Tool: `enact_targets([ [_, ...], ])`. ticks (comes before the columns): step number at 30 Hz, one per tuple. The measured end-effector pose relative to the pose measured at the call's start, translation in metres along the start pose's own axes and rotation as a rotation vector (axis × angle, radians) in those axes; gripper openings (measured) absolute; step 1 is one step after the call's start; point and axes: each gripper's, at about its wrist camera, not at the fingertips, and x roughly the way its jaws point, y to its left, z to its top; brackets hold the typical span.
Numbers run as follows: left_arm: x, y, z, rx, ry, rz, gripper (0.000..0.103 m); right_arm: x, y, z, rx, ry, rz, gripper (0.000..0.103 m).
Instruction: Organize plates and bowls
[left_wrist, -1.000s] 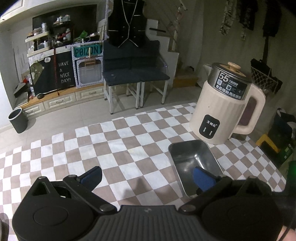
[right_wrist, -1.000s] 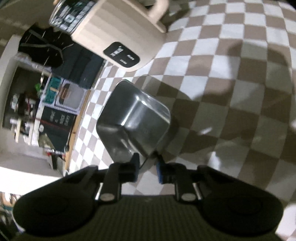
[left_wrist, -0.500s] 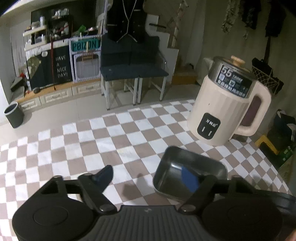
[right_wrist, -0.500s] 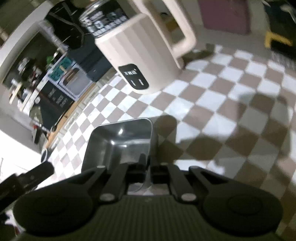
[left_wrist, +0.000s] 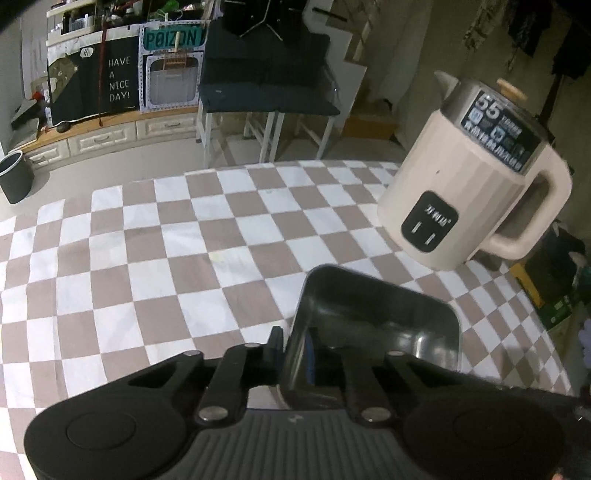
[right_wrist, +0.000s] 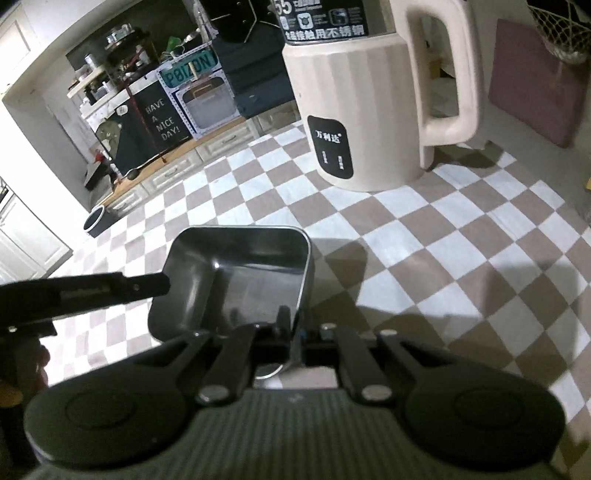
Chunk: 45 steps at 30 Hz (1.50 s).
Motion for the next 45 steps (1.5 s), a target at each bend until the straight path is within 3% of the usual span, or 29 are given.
enact_targets([
  [9, -0.018, 0.004, -0.005, 0.023, -0.022, 0.004, 0.002, -0.015, -0.001, -0.001, 0.037, -0.044, 0.052, 0.005],
  [21, -0.106, 0.008, -0.015, 0.01, -0.14, -0.011, 0.002, -0.066, 0.011, -0.006, -0.049, -0.122, 0.178, 0.005],
  [37, -0.235, 0.009, -0.087, -0.013, -0.274, 0.002, 0.003, -0.167, 0.032, -0.046, -0.194, -0.213, 0.362, 0.006],
  [45, -0.261, 0.004, -0.133, -0.033, -0.287, -0.012, 0.003, -0.183, 0.031, -0.074, -0.266, -0.193, 0.369, 0.006],
])
